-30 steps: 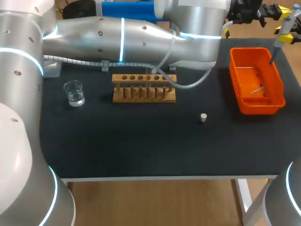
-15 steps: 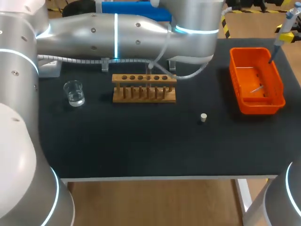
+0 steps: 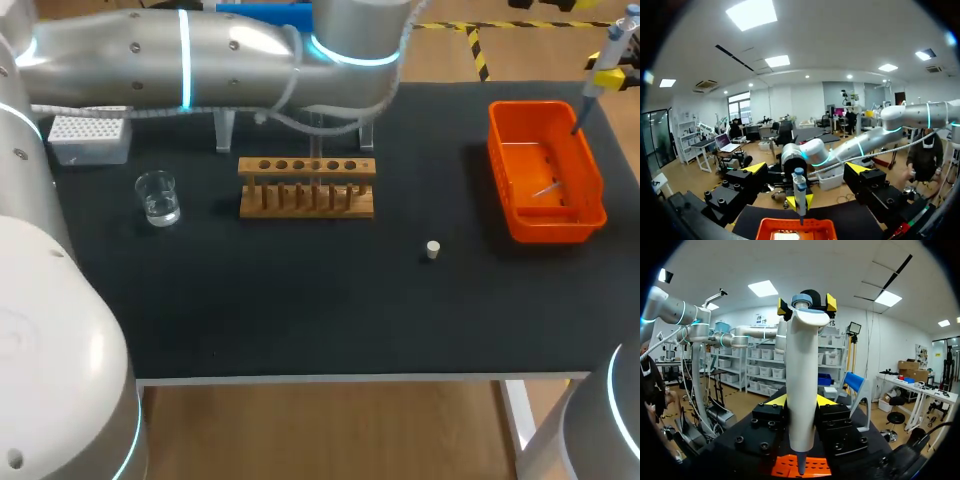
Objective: Invert the test tube, pick up the pipette, mount the tip to pipette, aspirate from beaker and dispense into the tube, eject the tip, return the pipette, and cap with the stopper.
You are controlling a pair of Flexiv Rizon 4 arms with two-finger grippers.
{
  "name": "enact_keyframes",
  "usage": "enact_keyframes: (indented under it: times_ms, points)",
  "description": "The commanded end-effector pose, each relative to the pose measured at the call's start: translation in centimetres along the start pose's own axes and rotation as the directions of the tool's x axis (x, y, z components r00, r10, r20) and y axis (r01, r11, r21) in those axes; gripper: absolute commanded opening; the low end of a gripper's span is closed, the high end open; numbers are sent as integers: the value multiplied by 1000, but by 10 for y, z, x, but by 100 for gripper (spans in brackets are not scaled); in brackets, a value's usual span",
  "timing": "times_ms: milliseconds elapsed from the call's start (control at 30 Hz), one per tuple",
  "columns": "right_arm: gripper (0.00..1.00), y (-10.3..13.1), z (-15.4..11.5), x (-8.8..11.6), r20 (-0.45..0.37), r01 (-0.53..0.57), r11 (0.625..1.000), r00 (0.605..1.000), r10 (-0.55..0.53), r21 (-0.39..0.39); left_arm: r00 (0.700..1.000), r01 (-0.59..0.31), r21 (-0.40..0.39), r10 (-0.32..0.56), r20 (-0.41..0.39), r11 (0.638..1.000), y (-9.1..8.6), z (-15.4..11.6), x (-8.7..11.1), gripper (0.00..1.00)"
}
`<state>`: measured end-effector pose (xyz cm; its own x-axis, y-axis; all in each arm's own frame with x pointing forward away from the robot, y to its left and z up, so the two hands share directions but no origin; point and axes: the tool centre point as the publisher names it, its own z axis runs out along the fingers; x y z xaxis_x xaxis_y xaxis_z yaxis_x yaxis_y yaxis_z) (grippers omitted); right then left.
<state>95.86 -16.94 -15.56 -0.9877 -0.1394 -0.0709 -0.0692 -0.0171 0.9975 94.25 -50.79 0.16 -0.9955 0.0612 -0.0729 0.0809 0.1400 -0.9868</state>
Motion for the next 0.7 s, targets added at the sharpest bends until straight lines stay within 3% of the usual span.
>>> enact_keyframes:
  times_ms: [33,367,700]
  points:
    - [0,0,-1,-1,-4,0,1000,1000,0,2,992,7,-139,-25,-126,990,0,-37,5,100]
    - [0,0,-1,-1,-4,0,1000,1000,0,2,999,9,-142,-13,-30,990,23,-73,39,100]
    - [0,0,-1,-1,-4,0,1000,1000,0,2,998,-9,-87,14,60,996,61,-107,77,100]
